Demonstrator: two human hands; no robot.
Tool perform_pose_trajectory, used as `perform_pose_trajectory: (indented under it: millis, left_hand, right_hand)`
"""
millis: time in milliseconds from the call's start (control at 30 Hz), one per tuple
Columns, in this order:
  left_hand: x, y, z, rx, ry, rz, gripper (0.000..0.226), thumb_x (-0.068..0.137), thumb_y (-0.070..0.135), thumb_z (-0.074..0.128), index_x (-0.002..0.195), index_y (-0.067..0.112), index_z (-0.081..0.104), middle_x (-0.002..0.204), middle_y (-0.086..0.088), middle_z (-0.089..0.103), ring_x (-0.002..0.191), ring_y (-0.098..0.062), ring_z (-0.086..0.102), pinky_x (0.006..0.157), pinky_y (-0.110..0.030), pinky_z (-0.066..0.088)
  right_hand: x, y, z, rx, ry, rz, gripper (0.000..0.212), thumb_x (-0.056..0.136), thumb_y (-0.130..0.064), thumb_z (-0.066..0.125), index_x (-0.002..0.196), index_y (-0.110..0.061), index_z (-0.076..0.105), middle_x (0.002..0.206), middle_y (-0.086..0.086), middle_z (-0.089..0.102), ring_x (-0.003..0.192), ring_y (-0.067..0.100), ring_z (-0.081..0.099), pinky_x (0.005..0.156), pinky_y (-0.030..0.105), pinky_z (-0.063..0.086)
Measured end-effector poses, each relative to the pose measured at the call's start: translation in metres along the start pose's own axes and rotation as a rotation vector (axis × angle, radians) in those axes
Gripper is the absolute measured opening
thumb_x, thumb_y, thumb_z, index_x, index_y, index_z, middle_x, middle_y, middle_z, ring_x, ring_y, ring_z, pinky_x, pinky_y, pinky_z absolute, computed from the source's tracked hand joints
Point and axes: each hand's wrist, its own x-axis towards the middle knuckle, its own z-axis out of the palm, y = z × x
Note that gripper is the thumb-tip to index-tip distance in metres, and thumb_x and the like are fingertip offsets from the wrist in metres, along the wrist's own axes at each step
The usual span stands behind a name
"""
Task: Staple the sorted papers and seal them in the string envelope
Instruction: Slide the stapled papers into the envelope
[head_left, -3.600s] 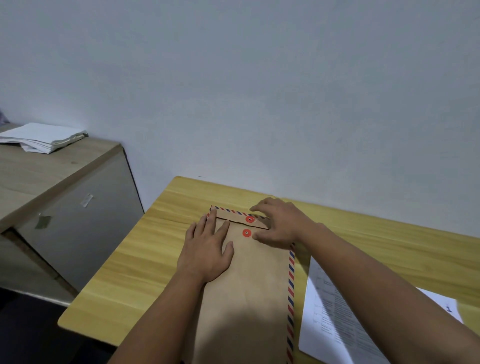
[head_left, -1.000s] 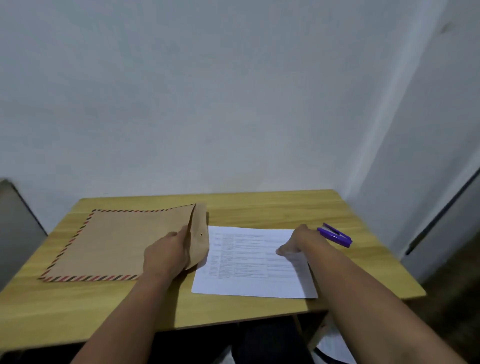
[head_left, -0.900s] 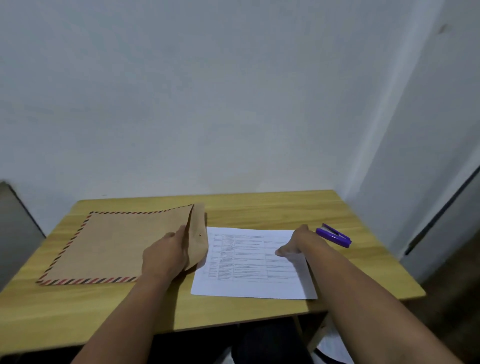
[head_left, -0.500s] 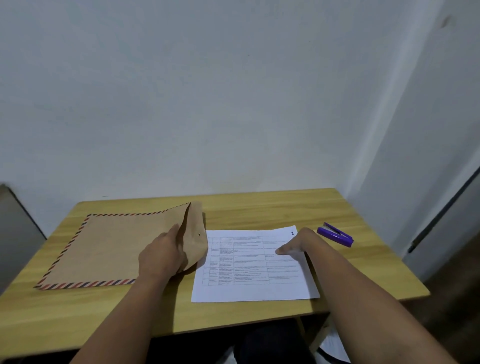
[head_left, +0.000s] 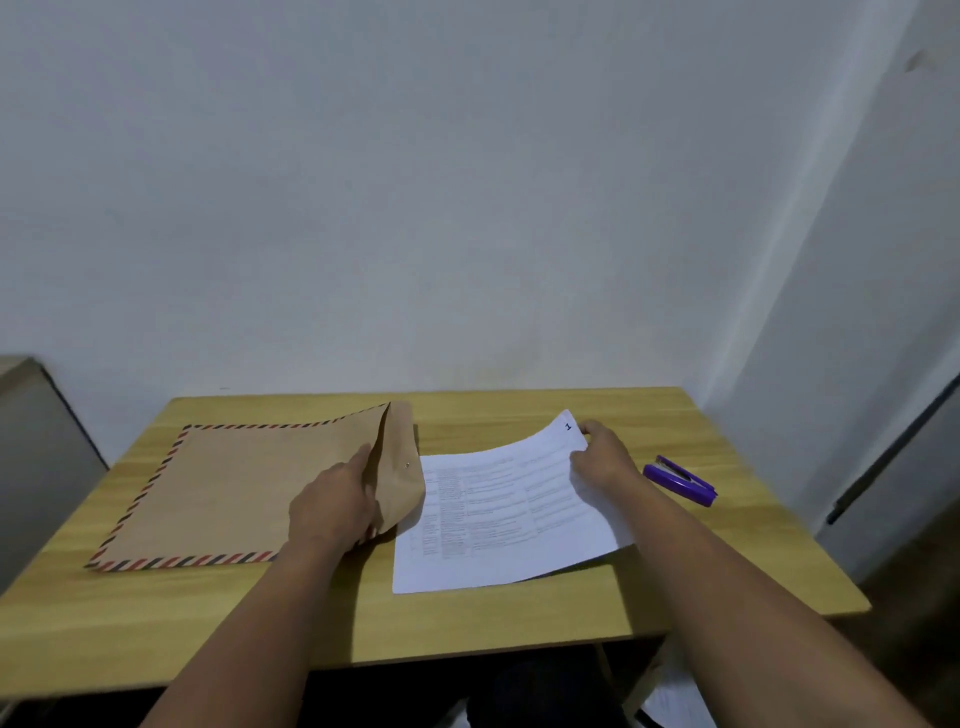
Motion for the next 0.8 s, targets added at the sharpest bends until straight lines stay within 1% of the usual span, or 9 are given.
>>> perform_pose_trajectory:
  millis: [100, 200, 333, 400, 467, 500, 567, 733, 800]
  left_hand:
    - [0.002, -0.001, -0.003, 0.003, -0.026, 0.021, 0.066, 0.099, 0.023, 0.042, 0.161, 0.035, 0.023, 0.109, -0.003, 0.067, 0.089, -0.023, 0.060, 0.067, -0.034, 0.048]
    - [0.001, -0.003, -0.006, -0.001, -0.040, 0.043, 0.067, 0.099, 0.020, 0.041, 0.161, 0.035, 0.022, 0.104, -0.003, 0.066, 0.084, -0.022, 0.056, 0.066, -0.033, 0.046]
    - [0.001, -0.004, -0.007, -0.005, -0.054, 0.066, 0.065, 0.101, 0.021, 0.038, 0.161, 0.036, 0.021, 0.104, -0.004, 0.066, 0.086, -0.022, 0.058, 0.068, -0.034, 0.051]
    - [0.001, -0.006, -0.006, -0.005, -0.057, 0.082, 0.063, 0.102, 0.022, 0.039, 0.161, 0.034, 0.022, 0.102, -0.004, 0.066, 0.085, -0.021, 0.060, 0.070, -0.035, 0.054]
    - [0.001, -0.008, -0.005, -0.017, -0.055, 0.099, 0.062, 0.102, 0.023, 0.039, 0.161, 0.034, 0.023, 0.097, -0.004, 0.064, 0.083, -0.021, 0.060, 0.068, -0.035, 0.054]
    - [0.001, -0.008, -0.005, -0.024, -0.054, 0.102, 0.062, 0.102, 0.023, 0.039, 0.161, 0.034, 0.024, 0.096, -0.003, 0.063, 0.082, -0.020, 0.060, 0.065, -0.034, 0.051]
    - [0.003, -0.008, -0.005, -0.029, -0.056, 0.102, 0.062, 0.102, 0.024, 0.040, 0.161, 0.034, 0.024, 0.098, -0.003, 0.063, 0.082, -0.020, 0.059, 0.063, -0.031, 0.047]
    - [0.006, -0.007, -0.003, -0.007, -0.054, 0.089, 0.062, 0.101, 0.025, 0.039, 0.161, 0.034, 0.024, 0.102, -0.005, 0.066, 0.083, -0.020, 0.057, 0.063, -0.033, 0.045]
    - [0.006, -0.005, -0.004, 0.002, -0.053, 0.088, 0.061, 0.102, 0.024, 0.038, 0.161, 0.034, 0.024, 0.106, -0.007, 0.066, 0.085, -0.022, 0.056, 0.065, -0.033, 0.046]
  right_hand:
    - [-0.008, -0.013, -0.001, -0.094, -0.031, -0.076, 0.064, 0.089, 0.002, 0.036, 0.140, -0.034, 0.050, 0.111, -0.002, 0.066, 0.093, 0.020, 0.066, 0.075, 0.038, 0.060]
    - [-0.006, -0.032, -0.009, -0.127, 0.022, -0.165, 0.080, 0.086, 0.006, 0.031, 0.151, -0.037, 0.044, 0.130, 0.004, 0.061, 0.104, 0.024, 0.062, 0.077, 0.035, 0.055]
    - [0.012, -0.061, -0.029, -0.207, 0.067, -0.265, 0.073, 0.092, 0.005, 0.035, 0.156, -0.028, 0.047, 0.150, 0.010, 0.058, 0.131, 0.030, 0.057, 0.098, 0.030, 0.047]
    - [0.014, -0.076, -0.041, -0.164, 0.088, -0.271, 0.071, 0.095, 0.006, 0.036, 0.158, -0.025, 0.044, 0.157, 0.007, 0.051, 0.142, 0.028, 0.049, 0.102, 0.022, 0.038]
    - [0.017, -0.092, -0.055, -0.118, 0.119, -0.301, 0.072, 0.096, 0.007, 0.037, 0.160, -0.025, 0.041, 0.162, 0.006, 0.045, 0.148, 0.025, 0.043, 0.103, 0.017, 0.029]
    - [0.019, -0.100, -0.062, -0.109, 0.127, -0.313, 0.071, 0.096, 0.006, 0.038, 0.160, -0.026, 0.040, 0.163, 0.007, 0.042, 0.148, 0.026, 0.042, 0.104, 0.017, 0.029]
    - [0.024, -0.112, -0.073, -0.086, 0.128, -0.321, 0.069, 0.098, 0.003, 0.039, 0.160, -0.028, 0.041, 0.163, 0.007, 0.043, 0.145, 0.027, 0.046, 0.103, 0.021, 0.034]
    - [0.029, -0.128, -0.083, -0.063, 0.109, -0.351, 0.068, 0.096, -0.001, 0.042, 0.156, -0.032, 0.048, 0.157, 0.001, 0.051, 0.137, 0.025, 0.054, 0.107, 0.029, 0.043]
    - [0.029, -0.129, -0.081, -0.030, 0.087, -0.355, 0.068, 0.095, -0.001, 0.043, 0.155, -0.034, 0.049, 0.151, 0.001, 0.057, 0.125, 0.024, 0.061, 0.096, 0.030, 0.049]
